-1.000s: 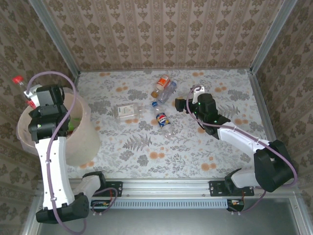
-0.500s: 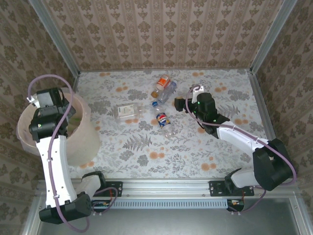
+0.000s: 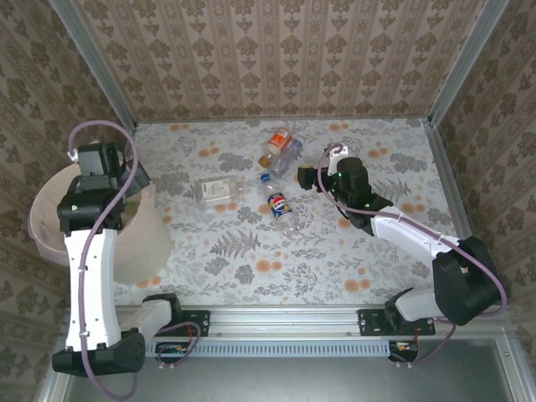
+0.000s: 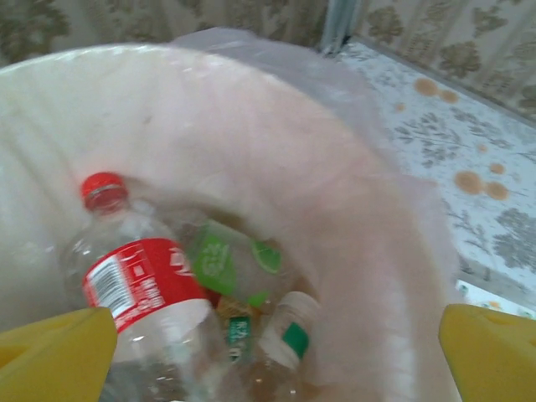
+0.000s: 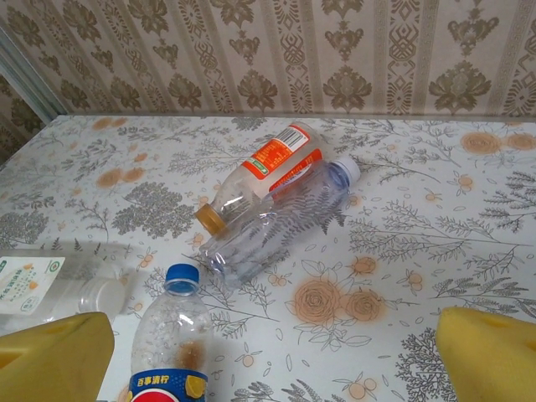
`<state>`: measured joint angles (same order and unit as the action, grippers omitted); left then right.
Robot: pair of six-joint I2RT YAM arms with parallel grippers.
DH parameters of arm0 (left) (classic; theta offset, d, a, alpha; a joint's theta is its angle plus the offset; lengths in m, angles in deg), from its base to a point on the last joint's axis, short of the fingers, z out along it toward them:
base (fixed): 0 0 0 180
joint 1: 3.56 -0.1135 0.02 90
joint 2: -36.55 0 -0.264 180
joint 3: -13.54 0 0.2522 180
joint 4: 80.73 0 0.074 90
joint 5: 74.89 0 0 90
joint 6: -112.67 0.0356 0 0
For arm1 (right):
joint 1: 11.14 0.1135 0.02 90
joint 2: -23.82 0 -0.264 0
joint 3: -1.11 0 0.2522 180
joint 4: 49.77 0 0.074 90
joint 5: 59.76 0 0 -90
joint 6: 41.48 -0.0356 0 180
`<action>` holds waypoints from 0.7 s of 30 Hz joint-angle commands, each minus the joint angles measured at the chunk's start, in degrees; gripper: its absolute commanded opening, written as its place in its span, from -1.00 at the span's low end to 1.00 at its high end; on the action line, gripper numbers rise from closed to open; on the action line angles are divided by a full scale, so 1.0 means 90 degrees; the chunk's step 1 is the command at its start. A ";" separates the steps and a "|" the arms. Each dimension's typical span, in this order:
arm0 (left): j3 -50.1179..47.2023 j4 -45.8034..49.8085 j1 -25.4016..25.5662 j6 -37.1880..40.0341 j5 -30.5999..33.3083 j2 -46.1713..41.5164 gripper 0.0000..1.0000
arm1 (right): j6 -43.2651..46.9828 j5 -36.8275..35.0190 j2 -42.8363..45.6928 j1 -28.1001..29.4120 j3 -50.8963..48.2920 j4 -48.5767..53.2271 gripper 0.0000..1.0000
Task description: Put the plastic bottles in the bin
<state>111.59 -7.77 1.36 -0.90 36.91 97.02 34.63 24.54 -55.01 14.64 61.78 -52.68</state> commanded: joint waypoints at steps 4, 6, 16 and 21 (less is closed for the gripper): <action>0.0468 -0.0593 0.1195 0.0419 0.0497 0.0447 1.00 | -0.0034 -0.0009 0.0246 0.0055 -0.0017 -0.0060 1.00; 0.0433 -0.0889 0.1409 0.0757 0.0341 0.0581 1.00 | 0.0029 -0.0044 0.0311 0.0049 -0.0066 -0.0033 1.00; 0.0679 -0.1212 0.1892 0.2396 -0.0837 0.1638 1.00 | 0.0263 -0.0197 0.0510 0.0051 -0.0247 -0.0023 1.00; 0.0777 -0.1266 0.2020 0.3174 -0.1440 0.2251 1.00 | 0.0313 -0.0236 0.0509 0.0052 -0.0281 -0.0023 1.00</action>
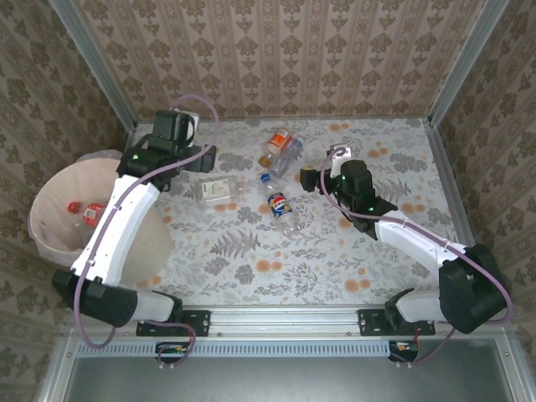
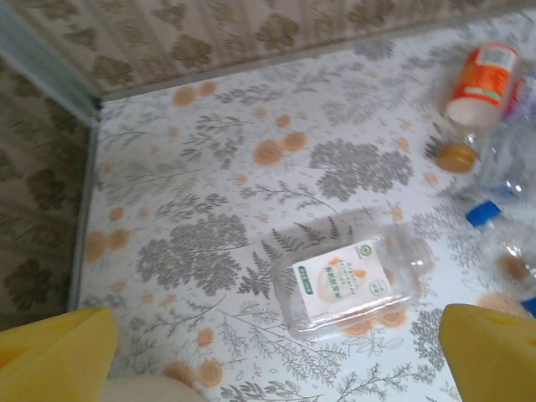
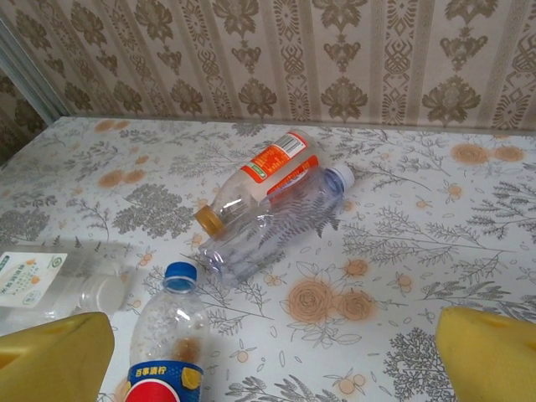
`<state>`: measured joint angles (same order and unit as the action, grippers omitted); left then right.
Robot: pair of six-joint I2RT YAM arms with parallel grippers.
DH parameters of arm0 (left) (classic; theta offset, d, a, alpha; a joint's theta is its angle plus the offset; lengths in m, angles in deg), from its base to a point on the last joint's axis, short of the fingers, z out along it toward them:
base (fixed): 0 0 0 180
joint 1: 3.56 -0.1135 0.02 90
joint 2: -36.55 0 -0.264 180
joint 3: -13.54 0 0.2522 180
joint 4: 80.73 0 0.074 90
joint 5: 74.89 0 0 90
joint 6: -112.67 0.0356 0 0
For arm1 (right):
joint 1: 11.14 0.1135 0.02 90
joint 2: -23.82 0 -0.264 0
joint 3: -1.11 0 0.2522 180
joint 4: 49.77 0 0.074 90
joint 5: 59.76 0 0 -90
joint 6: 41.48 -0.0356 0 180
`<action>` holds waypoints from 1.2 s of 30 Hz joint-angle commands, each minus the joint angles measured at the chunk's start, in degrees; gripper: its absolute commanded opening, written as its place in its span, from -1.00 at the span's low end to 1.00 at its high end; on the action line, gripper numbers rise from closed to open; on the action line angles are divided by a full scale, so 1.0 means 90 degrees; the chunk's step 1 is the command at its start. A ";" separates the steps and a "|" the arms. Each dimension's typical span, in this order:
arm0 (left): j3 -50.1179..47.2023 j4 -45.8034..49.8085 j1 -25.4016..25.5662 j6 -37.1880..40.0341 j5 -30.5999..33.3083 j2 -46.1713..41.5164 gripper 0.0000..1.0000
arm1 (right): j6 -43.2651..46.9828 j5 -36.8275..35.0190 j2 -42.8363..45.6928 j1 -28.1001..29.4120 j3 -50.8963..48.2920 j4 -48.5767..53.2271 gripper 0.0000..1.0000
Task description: Put the plastic bottles in the bin
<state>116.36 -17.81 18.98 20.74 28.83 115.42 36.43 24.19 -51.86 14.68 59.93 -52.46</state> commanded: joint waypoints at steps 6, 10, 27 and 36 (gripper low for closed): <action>0.0409 -0.0289 0.0196 0.0774 -0.0813 0.0814 1.00 | 0.0053 0.0016 -0.0145 -0.0073 0.0350 0.0692 1.00; 0.0420 -0.0566 0.0199 0.0191 -0.0819 0.1145 1.00 | -0.0092 -0.0018 -0.0684 -0.0114 0.0818 0.0958 1.00; 0.1037 0.1672 0.0112 0.3483 -0.1647 0.3268 1.00 | -0.0178 -0.0197 -0.0773 -0.0142 0.0878 0.1163 1.00; 0.1411 0.1318 0.0019 0.4465 -0.0942 0.4302 1.00 | -0.0121 -0.0138 -0.0670 -0.0142 0.0790 0.1203 1.00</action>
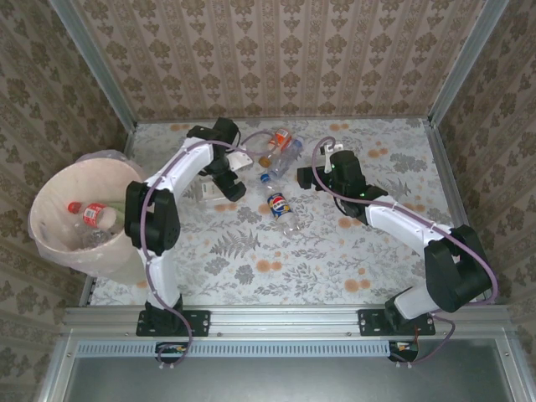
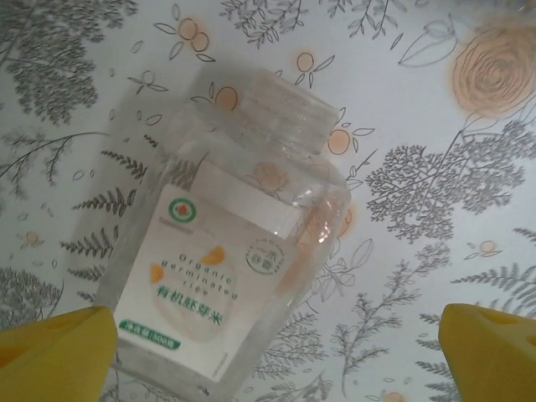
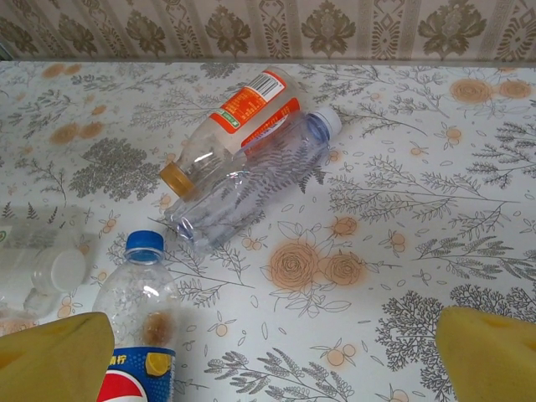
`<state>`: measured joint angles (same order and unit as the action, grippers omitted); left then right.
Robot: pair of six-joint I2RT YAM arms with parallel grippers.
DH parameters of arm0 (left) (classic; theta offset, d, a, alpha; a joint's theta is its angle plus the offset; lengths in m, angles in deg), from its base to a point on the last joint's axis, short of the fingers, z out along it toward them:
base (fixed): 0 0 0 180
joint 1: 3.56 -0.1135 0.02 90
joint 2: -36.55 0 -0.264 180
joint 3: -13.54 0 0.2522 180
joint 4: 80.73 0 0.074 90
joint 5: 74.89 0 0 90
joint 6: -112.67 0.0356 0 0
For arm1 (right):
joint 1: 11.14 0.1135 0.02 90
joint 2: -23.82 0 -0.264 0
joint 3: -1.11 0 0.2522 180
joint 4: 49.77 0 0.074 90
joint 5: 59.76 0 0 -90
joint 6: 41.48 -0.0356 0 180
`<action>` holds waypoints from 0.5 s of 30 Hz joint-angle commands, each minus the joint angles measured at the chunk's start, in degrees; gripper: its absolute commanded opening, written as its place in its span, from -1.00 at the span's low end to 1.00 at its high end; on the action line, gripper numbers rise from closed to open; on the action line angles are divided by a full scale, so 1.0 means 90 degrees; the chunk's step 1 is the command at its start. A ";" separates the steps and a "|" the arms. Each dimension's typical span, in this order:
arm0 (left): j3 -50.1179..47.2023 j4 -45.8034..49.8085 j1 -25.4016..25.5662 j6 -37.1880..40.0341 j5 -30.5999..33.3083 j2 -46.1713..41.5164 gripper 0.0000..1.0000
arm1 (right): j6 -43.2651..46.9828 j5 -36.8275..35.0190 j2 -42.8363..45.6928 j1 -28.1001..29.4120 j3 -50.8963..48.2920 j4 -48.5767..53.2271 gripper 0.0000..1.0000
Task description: Put the plastic bottles in the bin
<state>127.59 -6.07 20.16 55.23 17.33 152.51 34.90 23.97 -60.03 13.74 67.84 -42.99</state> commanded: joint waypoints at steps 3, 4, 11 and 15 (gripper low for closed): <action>0.0128 -0.0163 -0.0203 0.0936 0.0361 0.0364 1.00 | 0.0106 -0.0134 0.0313 -0.0040 -0.0157 0.0151 1.00; 0.0053 -0.0326 -0.0232 0.1048 0.0429 0.0386 1.00 | 0.0126 -0.0142 0.0337 -0.0035 -0.0177 0.0165 1.00; -0.0418 -0.0718 -0.0322 0.1689 -0.0141 0.0436 1.00 | 0.0157 -0.0178 0.0411 -0.0033 -0.0261 0.0179 1.00; -0.0644 -0.1024 -0.0360 0.1734 -0.0035 0.0676 1.00 | 0.0155 -0.0175 0.0401 -0.0040 -0.0256 0.0176 1.00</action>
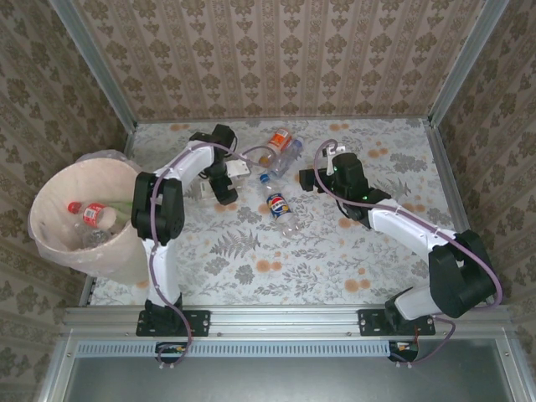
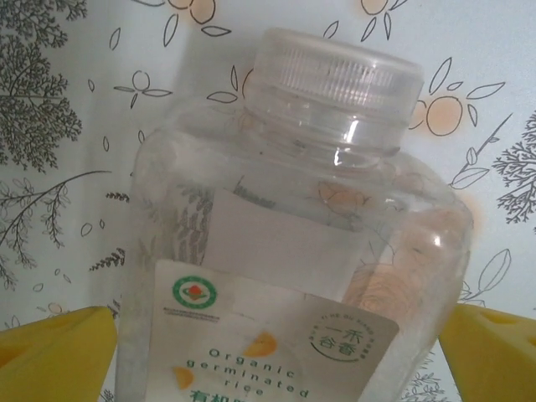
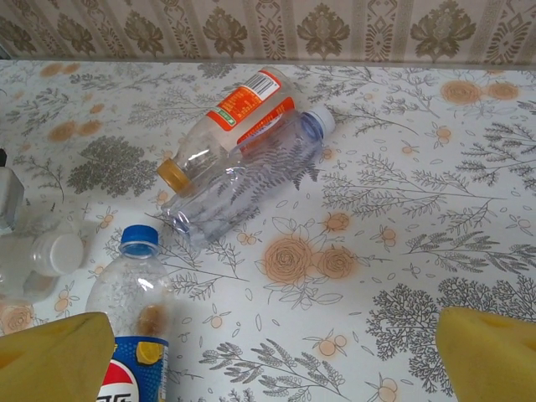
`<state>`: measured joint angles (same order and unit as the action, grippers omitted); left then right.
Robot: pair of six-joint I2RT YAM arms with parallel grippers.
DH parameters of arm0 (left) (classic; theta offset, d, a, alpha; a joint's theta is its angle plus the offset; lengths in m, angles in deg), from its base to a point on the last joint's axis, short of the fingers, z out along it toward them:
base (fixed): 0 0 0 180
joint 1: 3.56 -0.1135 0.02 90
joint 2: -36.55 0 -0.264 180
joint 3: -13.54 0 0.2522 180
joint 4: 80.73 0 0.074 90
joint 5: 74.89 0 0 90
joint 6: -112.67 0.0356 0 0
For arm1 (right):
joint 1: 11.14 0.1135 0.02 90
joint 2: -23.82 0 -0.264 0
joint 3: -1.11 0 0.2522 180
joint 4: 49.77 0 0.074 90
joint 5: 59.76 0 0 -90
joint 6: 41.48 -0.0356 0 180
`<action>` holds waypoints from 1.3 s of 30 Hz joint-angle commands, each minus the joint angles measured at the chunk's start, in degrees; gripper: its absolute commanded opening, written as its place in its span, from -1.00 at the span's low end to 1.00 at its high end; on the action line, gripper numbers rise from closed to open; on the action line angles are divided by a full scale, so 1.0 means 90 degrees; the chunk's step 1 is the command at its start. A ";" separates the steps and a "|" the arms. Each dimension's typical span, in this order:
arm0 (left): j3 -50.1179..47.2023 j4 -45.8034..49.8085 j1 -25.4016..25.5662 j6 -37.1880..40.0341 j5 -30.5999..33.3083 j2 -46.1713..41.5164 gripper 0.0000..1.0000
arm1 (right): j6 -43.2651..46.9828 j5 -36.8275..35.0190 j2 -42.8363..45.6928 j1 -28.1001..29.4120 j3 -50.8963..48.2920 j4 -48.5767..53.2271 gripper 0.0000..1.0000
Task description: Put the plastic bottles in the bin
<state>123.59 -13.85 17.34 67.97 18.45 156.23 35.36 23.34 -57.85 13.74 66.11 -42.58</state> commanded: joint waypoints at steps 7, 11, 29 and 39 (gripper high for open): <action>-0.0268 -0.0534 -0.0062 -0.0445 -0.0295 0.0162 0.78 | 0.0132 -0.0132 0.0178 -0.0039 -0.0071 0.0117 1.00; -0.0520 -0.0856 -0.0152 -0.0735 -0.0371 -0.0044 0.41 | 0.0127 -0.0104 0.0178 -0.0038 -0.0059 0.0113 1.00; -0.1353 -0.2358 -0.0170 -0.3894 -0.0669 -0.3482 0.32 | 0.0067 0.0064 0.0005 -0.0040 0.0094 -0.0001 1.00; -0.1386 -0.2440 -0.0116 -0.5644 0.0561 -0.5271 0.28 | -0.0018 0.0171 -0.0116 -0.0031 0.0136 -0.0086 1.00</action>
<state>110.41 -36.56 16.38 23.67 20.35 111.05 36.16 23.43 -58.05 13.74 66.13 -42.07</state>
